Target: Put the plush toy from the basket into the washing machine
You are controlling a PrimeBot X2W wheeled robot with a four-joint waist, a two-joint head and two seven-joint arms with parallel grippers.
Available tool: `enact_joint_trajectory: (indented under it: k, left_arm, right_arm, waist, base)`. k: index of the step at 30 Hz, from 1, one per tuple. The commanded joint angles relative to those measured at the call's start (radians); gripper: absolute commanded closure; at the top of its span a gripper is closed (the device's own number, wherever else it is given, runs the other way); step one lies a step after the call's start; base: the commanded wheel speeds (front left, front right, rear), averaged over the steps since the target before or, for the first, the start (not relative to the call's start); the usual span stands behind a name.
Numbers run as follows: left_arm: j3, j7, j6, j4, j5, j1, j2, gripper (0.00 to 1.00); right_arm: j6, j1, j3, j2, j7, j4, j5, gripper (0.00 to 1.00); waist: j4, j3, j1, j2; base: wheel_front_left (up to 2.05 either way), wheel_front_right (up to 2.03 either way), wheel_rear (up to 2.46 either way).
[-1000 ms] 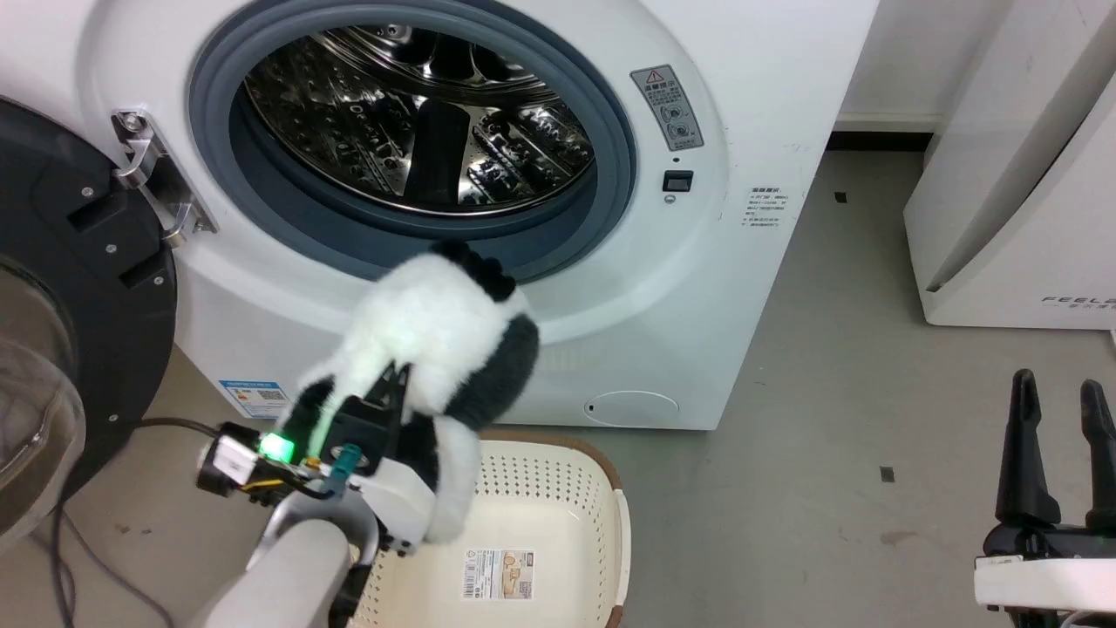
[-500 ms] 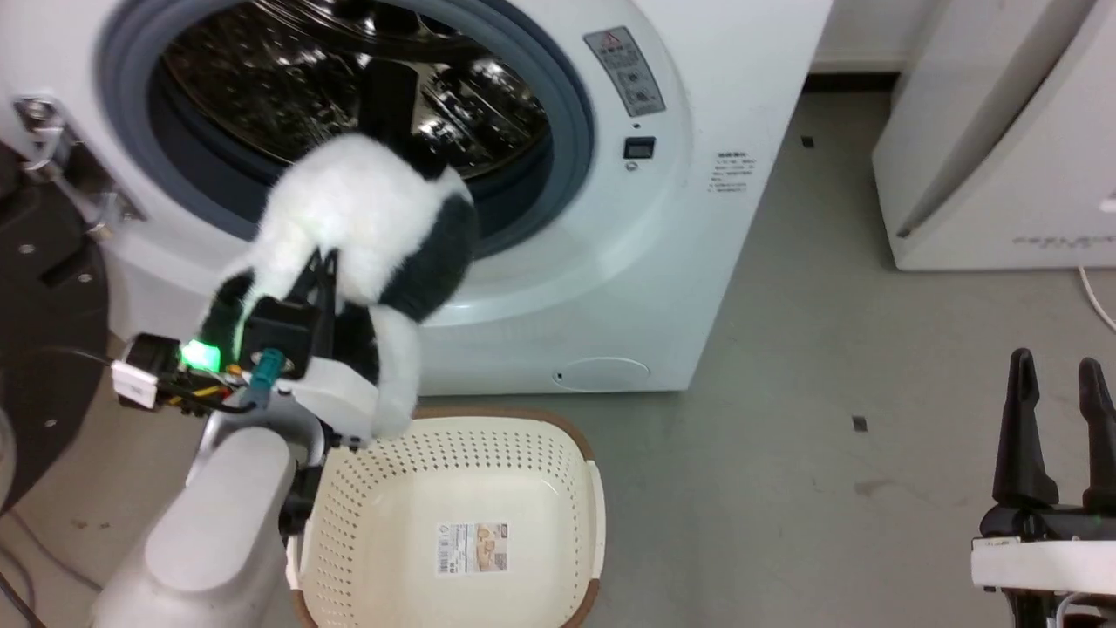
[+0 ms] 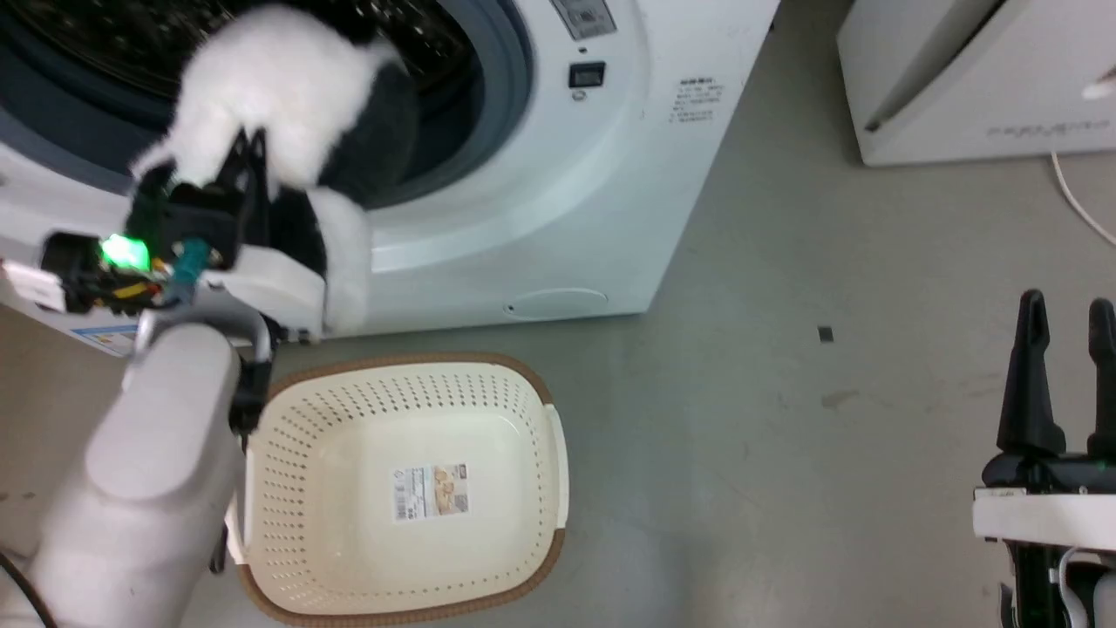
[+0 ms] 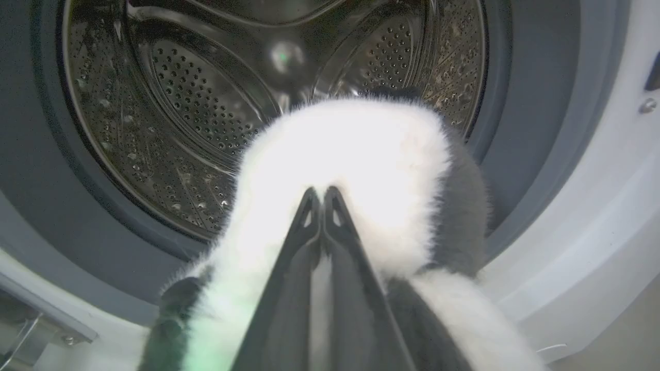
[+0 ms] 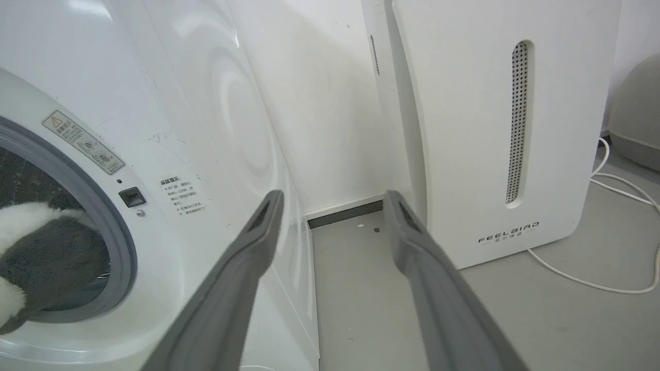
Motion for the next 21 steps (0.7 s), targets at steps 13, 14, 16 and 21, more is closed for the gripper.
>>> enact_joint_trajectory:
  k: [13, 14, 16, 21]
  left_arm:
    - [0.089, -0.007, -0.035, 0.084, 0.037, -0.235, 0.045, 1.00]
    - [0.091, -0.007, -0.038, 0.089, 0.040, -0.252, 0.047, 1.00]
    - [0.096, -0.007, -0.044, 0.101, 0.046, -0.284, 0.054, 1.00]
    - [0.115, -0.007, -0.052, 0.126, 0.052, -0.357, 0.073, 1.00]
  right_arm:
    - [-0.001, -0.094, 0.004, -0.001, -0.005, -0.011, 0.039, 0.00]
    - [-0.001, -0.099, 0.005, -0.001, -0.005, -0.011, 0.041, 0.00]
    - [-0.001, -0.110, 0.007, -0.001, -0.005, -0.013, 0.044, 0.00]
    - [-0.001, -0.137, 0.010, -0.001, -0.005, -0.017, 0.053, 0.00]
  waist:
    - [-0.084, 0.173, 0.0000, 0.0000]
    - [-0.088, 0.184, 0.0000, 0.0000]
    - [-0.096, 0.206, 0.0000, 0.0000]
    - [-0.118, 0.254, 0.0000, 0.0000]
  base:
    - [0.00, 0.00, 0.00]
    - [0.00, 0.00, 0.00]
    - [0.00, 0.00, 0.00]
    - [0.00, 0.00, 0.00]
